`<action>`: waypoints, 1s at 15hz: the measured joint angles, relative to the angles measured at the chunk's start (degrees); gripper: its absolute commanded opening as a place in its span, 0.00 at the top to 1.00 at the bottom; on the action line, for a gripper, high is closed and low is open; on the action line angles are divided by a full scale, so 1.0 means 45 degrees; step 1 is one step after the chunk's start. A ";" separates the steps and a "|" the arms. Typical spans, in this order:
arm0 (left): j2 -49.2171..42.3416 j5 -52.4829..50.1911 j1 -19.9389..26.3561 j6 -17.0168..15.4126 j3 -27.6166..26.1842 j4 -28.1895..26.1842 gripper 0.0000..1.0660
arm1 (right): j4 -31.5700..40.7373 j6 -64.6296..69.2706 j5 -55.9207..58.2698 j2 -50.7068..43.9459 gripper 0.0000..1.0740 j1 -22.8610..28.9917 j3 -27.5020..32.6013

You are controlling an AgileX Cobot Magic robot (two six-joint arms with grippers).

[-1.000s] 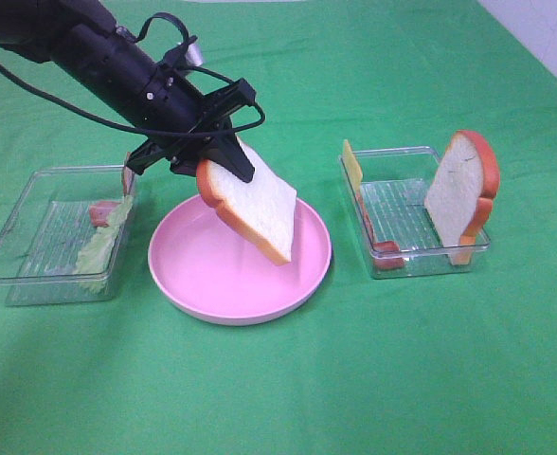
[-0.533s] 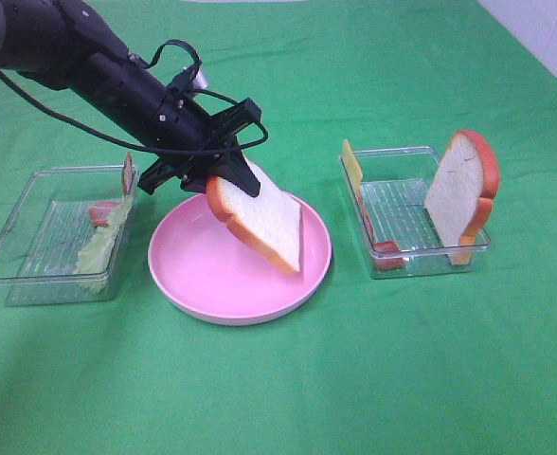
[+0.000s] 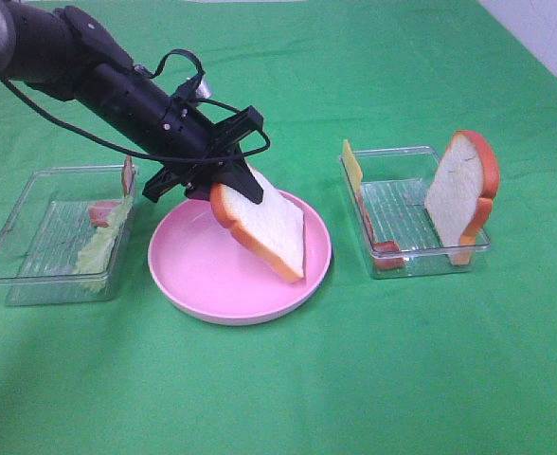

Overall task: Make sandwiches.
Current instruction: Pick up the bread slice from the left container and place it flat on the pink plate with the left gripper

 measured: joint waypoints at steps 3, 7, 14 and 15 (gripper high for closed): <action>0.0000 0.0000 0.0000 0.0000 0.0000 -0.0013 1.00 | 0.0000 0.0000 0.0000 0.0000 0.14 0.0000 0.0000; 0.0293 0.0306 0.0000 0.0000 0.0000 -0.0395 1.00 | 0.0000 0.0000 0.0000 0.0000 0.14 0.0000 0.0000; 0.0357 0.0293 0.0000 -0.0102 0.0000 -0.0216 0.57 | 0.0000 0.0000 0.0000 0.0000 0.14 0.0000 0.0000; 0.0357 0.0306 0.0000 -0.0216 0.0000 0.0025 0.36 | 0.0000 0.0000 0.0000 0.0000 0.14 0.0000 0.0000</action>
